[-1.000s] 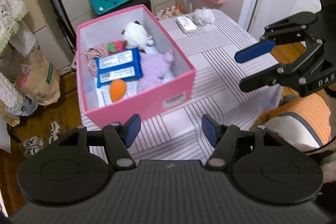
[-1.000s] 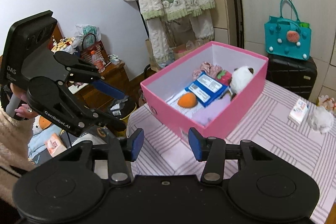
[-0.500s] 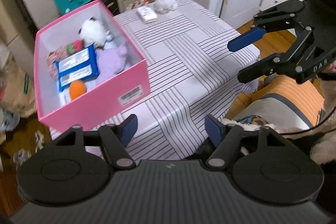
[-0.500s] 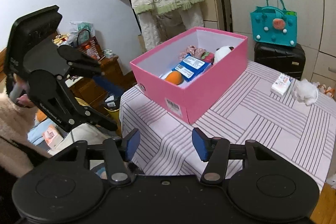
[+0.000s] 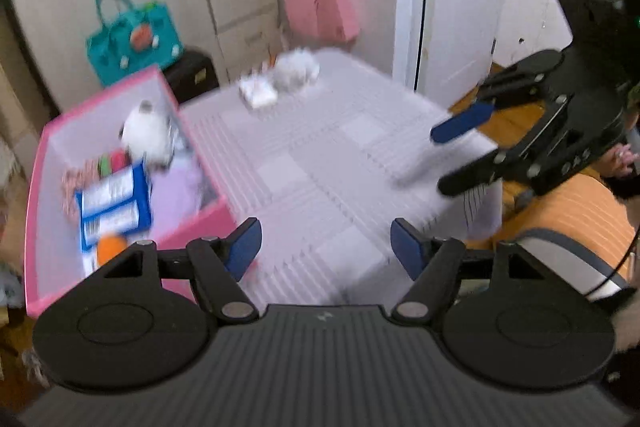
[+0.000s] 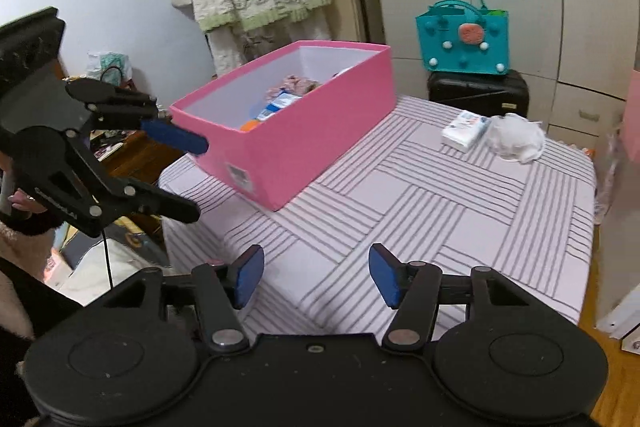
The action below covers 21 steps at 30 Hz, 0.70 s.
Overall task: Organize soft objects
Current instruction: 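Move the left tool to the white tissue pack while the right tool approaches the bath puff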
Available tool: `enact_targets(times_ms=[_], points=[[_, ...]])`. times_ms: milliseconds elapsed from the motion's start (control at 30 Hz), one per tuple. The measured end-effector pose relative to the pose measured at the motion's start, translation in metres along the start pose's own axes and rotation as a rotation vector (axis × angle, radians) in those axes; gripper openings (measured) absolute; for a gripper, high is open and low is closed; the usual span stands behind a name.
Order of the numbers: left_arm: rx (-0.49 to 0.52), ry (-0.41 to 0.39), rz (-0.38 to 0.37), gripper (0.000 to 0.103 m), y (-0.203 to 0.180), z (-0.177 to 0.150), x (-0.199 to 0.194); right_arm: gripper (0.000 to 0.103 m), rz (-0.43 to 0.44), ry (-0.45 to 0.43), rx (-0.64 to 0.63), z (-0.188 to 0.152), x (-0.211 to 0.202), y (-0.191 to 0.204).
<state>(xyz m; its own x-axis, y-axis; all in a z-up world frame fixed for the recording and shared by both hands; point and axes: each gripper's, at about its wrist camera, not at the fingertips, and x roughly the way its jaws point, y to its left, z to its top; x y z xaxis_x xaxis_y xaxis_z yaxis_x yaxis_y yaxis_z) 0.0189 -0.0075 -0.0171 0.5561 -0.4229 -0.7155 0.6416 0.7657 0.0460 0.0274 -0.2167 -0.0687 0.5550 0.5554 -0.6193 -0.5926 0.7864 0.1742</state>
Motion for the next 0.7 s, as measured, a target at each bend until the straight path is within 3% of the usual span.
enact_targets(times_ms=[233, 600, 700], points=[[0.070, -0.131, 0.021, 0.071, -0.024, 0.037, 0.016, 0.067, -0.087, -0.057, 0.015, 0.005, 0.000, -0.029], [-0.048, -0.222, 0.035, 0.071, -0.012, 0.087, 0.067, 0.068, -0.160, -0.108, 0.034, 0.024, 0.010, -0.080], [-0.106, -0.227, 0.033, 0.071, -0.003, 0.099, 0.085, 0.073, -0.202, -0.137, 0.046, 0.031, 0.016, -0.096]])
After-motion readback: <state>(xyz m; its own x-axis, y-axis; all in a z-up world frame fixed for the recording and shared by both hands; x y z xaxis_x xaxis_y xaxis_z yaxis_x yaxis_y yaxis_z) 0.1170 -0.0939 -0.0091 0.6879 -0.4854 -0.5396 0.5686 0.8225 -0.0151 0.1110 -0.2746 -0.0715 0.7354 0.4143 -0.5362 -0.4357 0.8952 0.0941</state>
